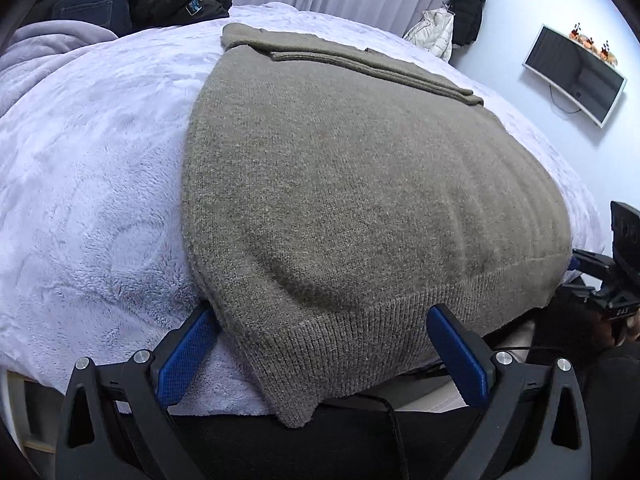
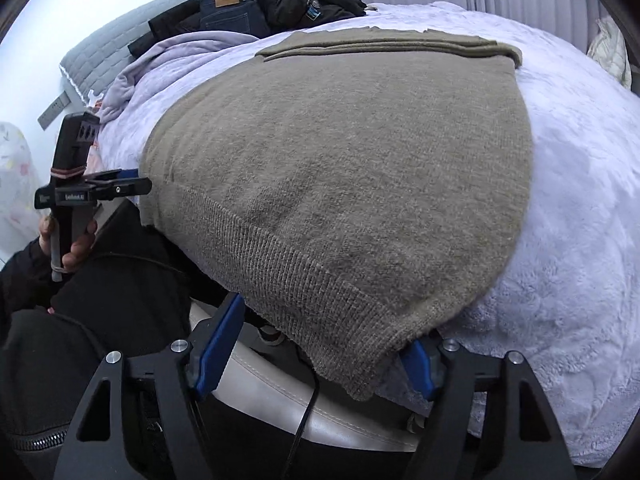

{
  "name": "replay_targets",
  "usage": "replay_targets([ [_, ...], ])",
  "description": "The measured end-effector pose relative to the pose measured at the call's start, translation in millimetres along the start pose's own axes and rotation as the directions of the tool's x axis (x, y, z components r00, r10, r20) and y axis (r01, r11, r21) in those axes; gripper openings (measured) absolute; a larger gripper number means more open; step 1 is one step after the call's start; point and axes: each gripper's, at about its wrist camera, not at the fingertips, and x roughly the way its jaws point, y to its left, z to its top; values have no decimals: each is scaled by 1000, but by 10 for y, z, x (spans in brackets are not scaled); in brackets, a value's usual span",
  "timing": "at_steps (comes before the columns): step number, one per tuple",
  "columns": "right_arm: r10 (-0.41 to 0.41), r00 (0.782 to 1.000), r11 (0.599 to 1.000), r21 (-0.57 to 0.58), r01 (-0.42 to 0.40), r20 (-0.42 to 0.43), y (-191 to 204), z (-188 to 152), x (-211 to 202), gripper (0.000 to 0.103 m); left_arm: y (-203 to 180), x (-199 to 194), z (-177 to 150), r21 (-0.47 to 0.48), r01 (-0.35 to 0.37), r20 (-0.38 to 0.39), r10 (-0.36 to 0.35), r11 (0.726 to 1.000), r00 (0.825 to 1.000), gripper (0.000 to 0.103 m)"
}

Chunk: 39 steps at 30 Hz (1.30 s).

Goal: Fold small clothes
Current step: 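Close both grippers on the sweater hem edge, then lift the hem with both grippers, lay it over the collar, release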

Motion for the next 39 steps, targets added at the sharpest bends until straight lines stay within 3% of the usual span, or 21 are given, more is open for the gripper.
replay_targets([
  [7,15,1000,999,28,-15,9,-35,-21,-4,76,-91,25,16,-3,-15,-23,15,1000,1000,101],
  [8,3,1000,1000,21,-4,11,-15,-22,-11,74,-128,8,2,12,-24,-13,24,1000,1000,87],
  [10,-28,1000,1000,6,28,11,-18,-37,-41,60,-134,-1,-23,18,-64,-9,64,998,998,74],
  [11,-35,999,999,9,35,9,-25,-39,-41,56,-115,-28,-33,4,-73,3,73,997,997,60],
  [12,-33,999,999,18,33,8,-59,-40,-50,52,-92,-57,-44,-12,-72,15,72,997,997,50],
  [13,-25,1000,999,32,25,7,-87,-41,-51,51,-67,-82,-53,-29,-60,24,61,998,998,32],
  [14,-19,1000,999,42,19,8,-113,-44,-53,50,-57,-97,-65,-41,-42,30,44,998,999,24],
  [17,-31,1000,999,39,31,5,-114,-51,-42,51,-104,-69,-71,-21,-70,33,71,997,997,24],
  [20,-109,994,994,-32,109,3,31,-57,-18,54,-151,-32,-47,-7,-100,25,100,995,995,22],
  [21,-129,992,990,-54,129,9,77,-62,-21,44,-170,-40,-45,-2,-106,26,106,994,994,17],
  [22,-129,991,989,-68,130,15,99,-65,-35,14,-209,-57,-35,5,-108,28,108,994,994,11],
  [23,-90,996,994,-67,91,15,100,-54,-63,9,-248,-93,-30,16,-117,36,116,993,993,11],
  [29,18,993,997,-75,-10,113,109,-11,-472,9,-322,-441,45,22,-63,142,59,998,988,10],
  [34,72,978,997,-36,-66,196,65,111,-716,9,-234,-540,179,-36,-3,176,10,999,984,10],
  [39,118,955,993,-9,-120,273,22,178,-898,9,-226,-672,373,-60,46,253,-30,997,967,10],
])
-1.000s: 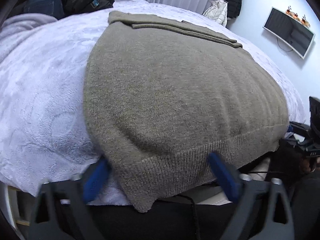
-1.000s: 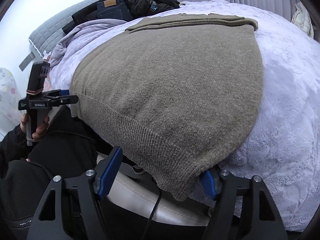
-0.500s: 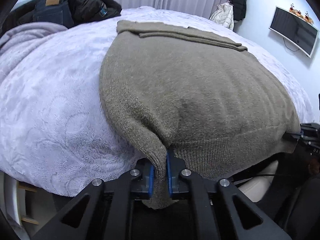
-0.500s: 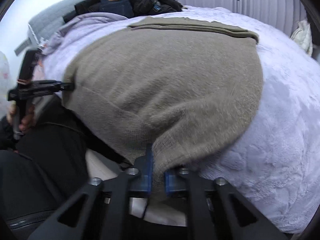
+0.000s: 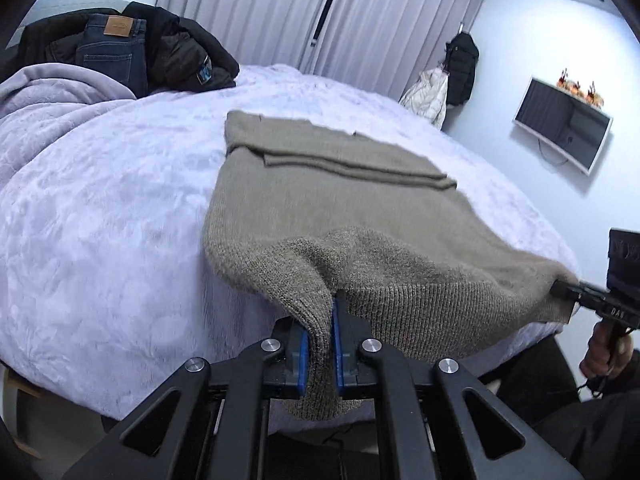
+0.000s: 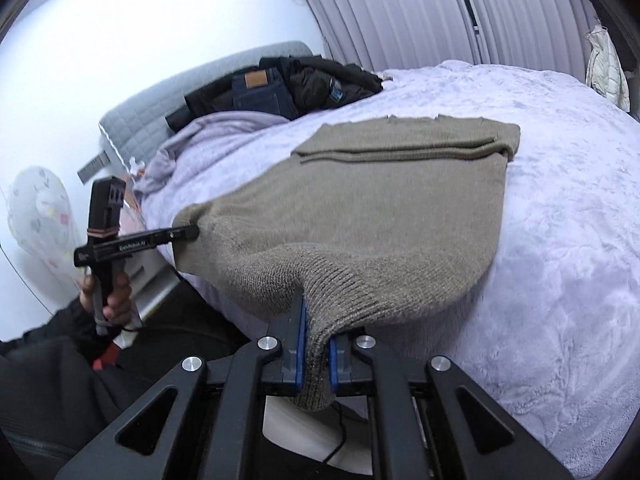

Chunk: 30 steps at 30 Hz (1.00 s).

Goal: Fold small clothes
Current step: 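Lift the hem with both grippers, lay it over the collar, release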

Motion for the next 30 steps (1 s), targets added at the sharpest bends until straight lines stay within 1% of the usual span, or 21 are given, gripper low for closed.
replay_targets([
  [3,18,1000,1000,20,-19,23,-17,141,6,9,40,-10,181,-42,36,35,-35,998,999,10],
  [5,20,999,1000,23,-21,33,-33,248,6,9,39,7,327,-53,53,60,-50,997,997,10],
  [9,21,998,999,38,-23,63,-97,499,20,9,-16,133,619,-50,43,73,-39,998,997,10],
  [13,13,996,998,55,-18,93,-192,803,62,9,-35,224,913,-63,52,88,-47,997,995,10],
  [19,0,992,996,91,-12,129,-440,1296,196,9,-62,419,1400,-47,31,88,-27,998,996,10],
  [23,-2,989,990,138,-18,145,-701,1593,364,9,-20,684,1745,-49,13,69,-10,999,998,10],
  [30,-38,990,975,222,7,135,-1248,2134,861,9,107,1434,2296,-57,-9,-2,9,998,1000,10],
])
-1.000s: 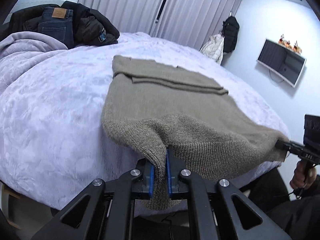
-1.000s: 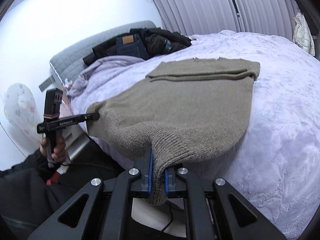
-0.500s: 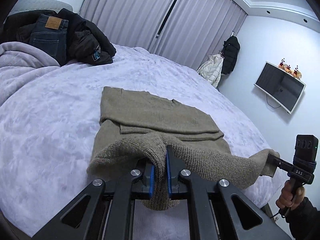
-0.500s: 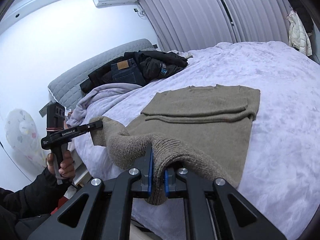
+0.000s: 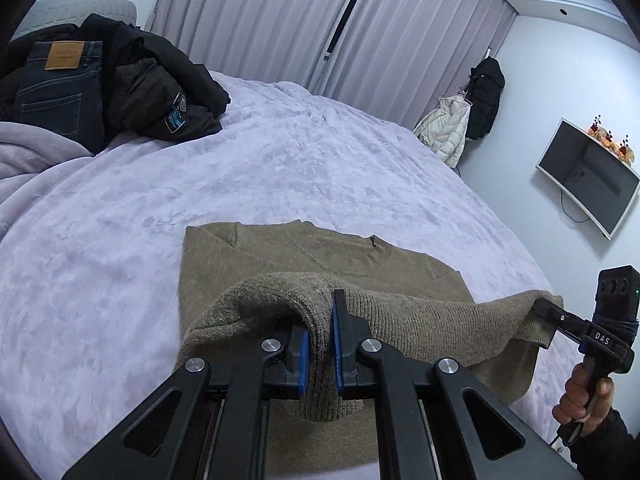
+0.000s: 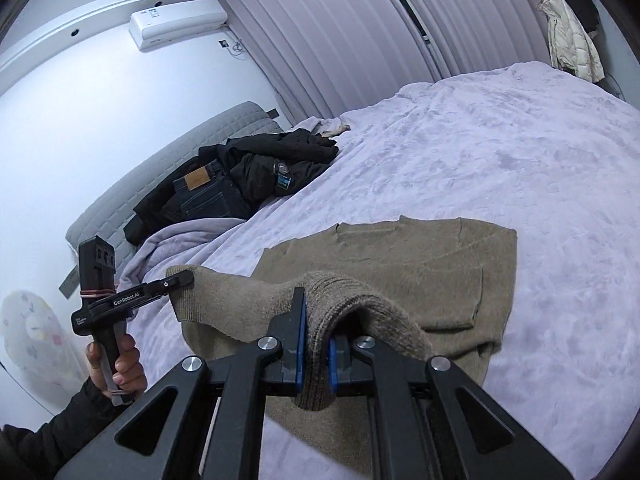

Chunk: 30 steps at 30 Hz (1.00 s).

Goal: Fold small clothes

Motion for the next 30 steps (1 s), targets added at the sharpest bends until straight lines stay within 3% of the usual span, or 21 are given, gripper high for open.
replay_targets([
  [4,-14,1000,999,44,14,-13,-276,242,350,9,87,473,247,-4,-6,-37,6,1000,999,10],
  [7,-42,998,993,112,47,-47,-577,359,697,10,252,944,313,-45,-44,-137,38,998,990,12],
  [9,-56,993,975,209,78,-107,-868,372,990,15,461,1320,274,-123,-45,-269,10,991,963,29],
  [10,-50,987,962,260,88,-151,-1013,359,1128,18,538,1426,240,-156,-45,-303,-5,987,953,63],
  [11,-32,980,949,303,91,-194,-1137,345,1254,20,620,1483,194,-194,-34,-298,-26,980,954,84],
  [13,-9,967,932,349,101,-255,-1292,301,1400,33,678,1426,152,-214,8,-232,-59,977,971,85],
  [14,7,964,930,357,91,-265,-1332,291,1430,33,679,1396,163,-210,16,-224,-64,978,973,85],
  [15,21,966,934,350,74,-260,-1346,297,1430,35,684,1359,184,-213,33,-214,-80,977,974,85],
  [17,36,973,934,353,48,-228,-1357,321,1364,49,714,1281,248,-235,71,-190,-117,969,975,85],
  [19,47,986,917,398,20,-158,-1386,335,1231,84,737,1153,308,-262,96,-151,-139,960,979,85],
  [20,34,991,910,414,21,-126,-1387,347,1163,89,732,1098,323,-267,108,-134,-148,958,980,85],
  [22,27,997,904,427,9,-78,-1373,392,1012,90,683,1008,310,-238,100,-139,-135,966,981,85],
  [24,22,997,917,400,9,-72,-1314,409,878,90,536,996,297,-148,53,-178,-79,988,981,85],
  [27,-88,987,969,217,116,-136,-1025,434,835,90,277,1094,304,7,-9,-224,11,1000,975,85],
  [30,-202,957,975,53,217,-210,-780,459,1031,90,35,1317,347,85,45,-245,-23,995,969,85],
])
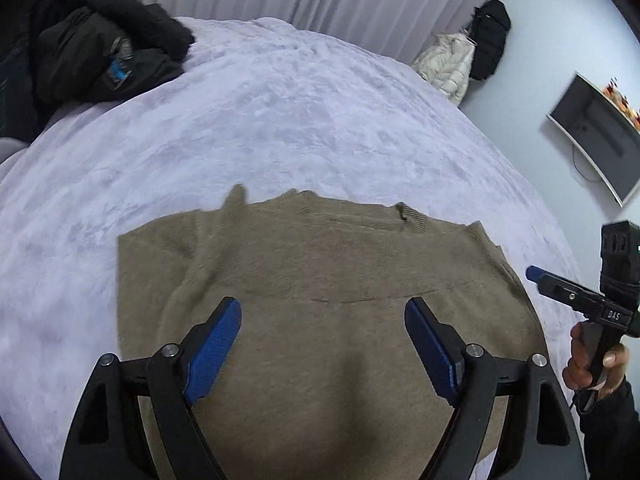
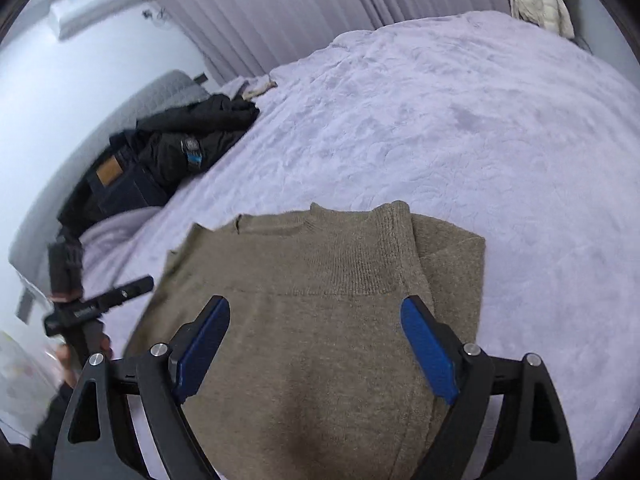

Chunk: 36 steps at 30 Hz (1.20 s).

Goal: Fold small clothes

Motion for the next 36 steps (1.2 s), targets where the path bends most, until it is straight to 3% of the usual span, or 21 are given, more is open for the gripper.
replay_targets([
  [2,-57,998,998,-41,55,-33,150,73,230,90,-97,271,98,50,-101,-36,103,994,994,85],
  [4,-120,991,991,-74,116,-62,200,123,463,90,-35,571,198,45,-234,-91,237,971,967,85],
  [5,-173,982,981,-99,165,-78,213,148,605,90,50,661,224,28,-260,-108,262,965,959,85],
  [7,-256,962,958,-159,240,-94,178,166,786,90,277,731,231,-21,-268,-103,264,963,959,85],
  [9,-321,943,936,-183,302,-87,35,166,852,90,446,712,149,-41,-225,-46,224,973,974,85],
  [11,-335,939,940,-91,328,-75,-244,159,829,90,506,682,24,-47,-185,15,186,982,983,85],
  [13,-207,977,976,64,209,-40,-536,103,764,90,478,684,3,-41,-199,34,201,979,979,85],
  [15,-167,986,981,97,167,-4,-592,100,693,90,401,746,55,-2,-223,2,223,975,975,92],
  [17,-190,982,978,80,191,-18,-543,123,654,90,310,722,132,22,-283,-23,283,959,959,92],
  [20,-298,954,952,73,297,14,-322,144,385,90,150,390,86,-6,-392,36,392,920,919,92],
  [22,-354,934,932,93,349,44,-112,81,148,95,58,141,-100,-51,-344,65,347,937,936,92],
  [25,-280,957,957,100,272,75,196,-159,-19,98,-157,-14,-448,-41,-285,65,287,958,956,92],
  [28,-271,960,963,26,270,77,538,-407,95,98,-299,12,-717,15,-330,50,329,944,943,92],
  [30,-269,963,963,-35,269,-3,705,-546,295,98,-261,71,-840,26,-359,18,359,933,933,92],
  [31,-277,960,960,-68,273,-49,751,-580,417,98,-195,66,-896,14,-358,12,358,934,934,98],
  [32,-318,945,944,-124,307,-79,782,-639,499,98,-110,27,-949,-10,-345,18,345,938,938,103],
  [34,-418,908,892,-203,405,-24,778,-753,478,98,86,-86,-1027,-64,-295,33,297,953,954,103],
  [35,-447,894,876,-204,438,0,723,-793,433,98,169,-130,-1074,-88,-266,38,270,960,962,103],
  [36,-447,895,880,-175,441,6,609,-824,355,98,220,-167,-1127,-102,-242,50,248,965,968,103],
])
